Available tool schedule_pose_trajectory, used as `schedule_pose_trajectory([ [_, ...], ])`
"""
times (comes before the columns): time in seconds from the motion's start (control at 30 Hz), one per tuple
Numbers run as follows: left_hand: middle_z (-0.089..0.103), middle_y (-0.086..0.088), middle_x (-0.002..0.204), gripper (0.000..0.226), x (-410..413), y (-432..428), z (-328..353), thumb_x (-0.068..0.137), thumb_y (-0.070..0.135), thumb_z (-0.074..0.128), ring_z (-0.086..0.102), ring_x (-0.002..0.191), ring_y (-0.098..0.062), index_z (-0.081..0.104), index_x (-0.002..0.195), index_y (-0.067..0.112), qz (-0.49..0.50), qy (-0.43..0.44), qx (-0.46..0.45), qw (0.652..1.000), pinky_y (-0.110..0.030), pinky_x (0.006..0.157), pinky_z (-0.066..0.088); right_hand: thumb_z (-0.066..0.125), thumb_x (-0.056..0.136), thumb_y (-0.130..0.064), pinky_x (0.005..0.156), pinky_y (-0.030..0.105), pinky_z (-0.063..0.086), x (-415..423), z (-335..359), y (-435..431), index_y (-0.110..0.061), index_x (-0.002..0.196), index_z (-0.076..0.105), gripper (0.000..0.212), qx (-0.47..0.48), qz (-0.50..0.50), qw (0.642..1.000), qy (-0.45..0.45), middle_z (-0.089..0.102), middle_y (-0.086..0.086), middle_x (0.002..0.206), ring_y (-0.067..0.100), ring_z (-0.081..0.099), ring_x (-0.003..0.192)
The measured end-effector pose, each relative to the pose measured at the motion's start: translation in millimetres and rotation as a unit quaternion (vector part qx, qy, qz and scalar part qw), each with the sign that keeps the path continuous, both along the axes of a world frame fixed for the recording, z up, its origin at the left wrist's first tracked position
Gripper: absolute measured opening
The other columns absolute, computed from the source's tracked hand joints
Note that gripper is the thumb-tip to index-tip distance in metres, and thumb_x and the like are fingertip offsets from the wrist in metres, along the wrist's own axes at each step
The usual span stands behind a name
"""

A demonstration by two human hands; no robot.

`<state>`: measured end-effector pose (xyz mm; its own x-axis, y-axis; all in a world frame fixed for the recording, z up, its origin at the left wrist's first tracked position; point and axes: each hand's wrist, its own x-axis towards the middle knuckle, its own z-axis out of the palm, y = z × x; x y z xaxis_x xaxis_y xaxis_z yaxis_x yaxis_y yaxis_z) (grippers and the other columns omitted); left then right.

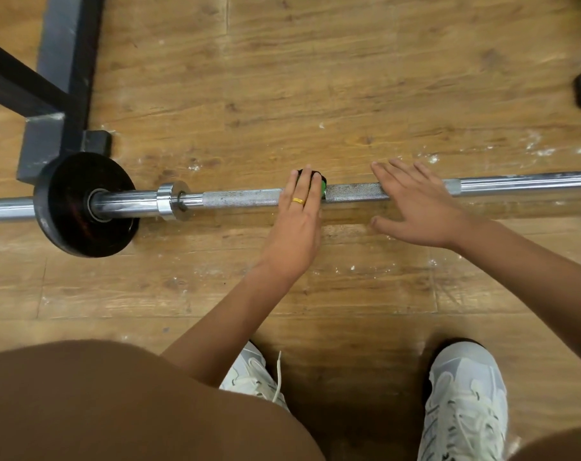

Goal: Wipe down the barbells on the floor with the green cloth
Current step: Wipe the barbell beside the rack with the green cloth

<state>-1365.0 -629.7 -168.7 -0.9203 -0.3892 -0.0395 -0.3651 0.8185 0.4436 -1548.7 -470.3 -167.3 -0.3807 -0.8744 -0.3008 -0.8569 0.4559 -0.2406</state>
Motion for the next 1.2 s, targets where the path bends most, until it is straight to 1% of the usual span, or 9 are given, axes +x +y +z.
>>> schedule_pose_trajectory([
  [0.1, 0.002, -0.009, 0.170, 0.059, 6.5, -5.8, 8.1, 0.109, 0.022, 0.034, -0.007, 0.156, -0.021, 0.011, 0.161, 0.006, 0.002, 0.017, 0.076, 0.997, -0.044, 0.127, 0.001, 0.023, 0.083, -0.074, 0.122, 0.048, -0.014, 6.0, 5.8, -3.0, -0.017, 0.161, -0.002, 0.100, -0.001, -0.008, 1.000, -0.003, 0.001, 0.002, 0.169, 0.017, -0.010, 0.154],
  [0.23, 0.013, -0.003, 0.169, 0.056, 20.3, -35.8, 4.3, 0.110, 0.031, 0.026, 0.002, 0.156, -0.018, 0.015, 0.162, 0.012, 0.111, -0.014, 0.027, 0.993, -0.054, 0.125, -0.001, 0.024, 0.097, -0.062, 0.122, 0.050, -0.014, 51.4, 10.8, -21.3, -0.018, 0.158, -0.013, 0.084, -0.065, 0.061, 0.996, 0.028, -0.016, 0.002, 0.166, 0.019, -0.018, 0.152],
  [0.4, 0.026, -0.005, 0.166, 0.050, 50.8, -76.2, -5.3, 0.111, 0.028, 0.029, 0.011, 0.156, -0.019, 0.030, 0.157, 0.009, 0.137, -0.073, -0.067, 0.986, -0.064, 0.121, 0.004, 0.031, 0.101, -0.049, 0.125, 0.052, 0.000, 103.4, -6.5, -75.7, -0.006, 0.159, 0.008, 0.076, -0.124, 0.110, 0.983, 0.082, 0.003, 0.013, 0.168, 0.026, -0.003, 0.155],
  [0.6, 0.030, -0.004, 0.164, 0.050, 52.4, -78.0, -7.8, 0.112, 0.027, 0.027, 0.012, 0.156, -0.019, 0.028, 0.158, 0.009, 0.116, -0.075, -0.075, 0.988, -0.062, 0.120, 0.000, 0.022, 0.101, -0.013, 0.126, 0.045, 0.000, 90.0, -30.0, -79.1, 0.000, 0.157, -0.009, 0.065, -0.118, 0.185, 0.948, 0.229, -0.007, 0.018, 0.166, 0.032, -0.005, 0.154],
  [0.77, 0.029, -0.004, 0.164, 0.050, 53.9, -79.7, -11.2, 0.111, 0.024, 0.027, 0.010, 0.156, -0.019, 0.026, 0.158, 0.008, 0.113, -0.069, -0.074, 0.988, -0.063, 0.119, -0.002, 0.048, 0.100, -0.012, 0.126, 0.043, 0.002, 101.0, -49.3, -52.4, -0.003, 0.159, 0.011, 0.069, -0.178, 0.227, 0.942, 0.171, 0.007, 0.015, 0.167, 0.028, 0.003, 0.155],
  [0.87, 0.025, -0.004, 0.166, 0.050, 53.2, -77.8, -12.2, 0.111, 0.023, 0.026, 0.007, 0.156, -0.019, 0.024, 0.159, 0.009, 0.118, -0.071, -0.070, 0.988, -0.061, 0.120, -0.004, 0.048, 0.102, -0.011, 0.125, 0.039, 0.007, 109.4, -60.2, -38.3, -0.007, 0.158, 0.019, 0.063, -0.102, 0.259, 0.956, 0.092, 0.017, 0.014, 0.166, 0.027, 0.009, 0.154],
  [0.97, 0.023, -0.003, 0.167, 0.050, 54.0, -77.9, -10.3, 0.111, 0.023, 0.026, 0.005, 0.156, -0.018, 0.023, 0.160, 0.010, 0.119, -0.076, -0.065, 0.988, -0.061, 0.120, -0.005, 0.039, 0.105, -0.008, 0.122, 0.034, -0.004, 109.1, -68.0, -42.9, -0.014, 0.160, 0.011, 0.062, -0.029, 0.245, 0.968, 0.047, 0.008, 0.009, 0.168, 0.024, 0.000, 0.155],
  [1.1, 0.021, -0.002, 0.167, 0.051, 55.8, -78.5, -9.2, 0.111, 0.023, 0.026, 0.004, 0.156, -0.017, 0.021, 0.160, 0.010, 0.111, -0.080, -0.062, 0.989, -0.061, 0.120, -0.004, 0.049, 0.094, 0.009, 0.120, 0.036, 0.017, 99.0, -61.2, -47.7, -0.013, 0.159, 0.018, 0.075, -0.064, 0.178, 0.982, 0.024, 0.017, 0.009, 0.166, 0.025, 0.014, 0.154],
  [1.2, 0.022, -0.002, 0.167, 0.051, 57.0, -78.7, -11.2, 0.111, 0.022, 0.027, 0.004, 0.156, -0.017, 0.022, 0.160, 0.010, 0.113, -0.078, -0.060, 0.989, -0.062, 0.119, -0.003, 0.052, 0.092, 0.006, 0.121, 0.041, 0.011, 87.6, -57.1, -43.2, -0.014, 0.157, 0.025, 0.074, -0.066, 0.140, 0.986, 0.053, 0.031, 0.008, 0.162, 0.023, 0.020, 0.153],
])
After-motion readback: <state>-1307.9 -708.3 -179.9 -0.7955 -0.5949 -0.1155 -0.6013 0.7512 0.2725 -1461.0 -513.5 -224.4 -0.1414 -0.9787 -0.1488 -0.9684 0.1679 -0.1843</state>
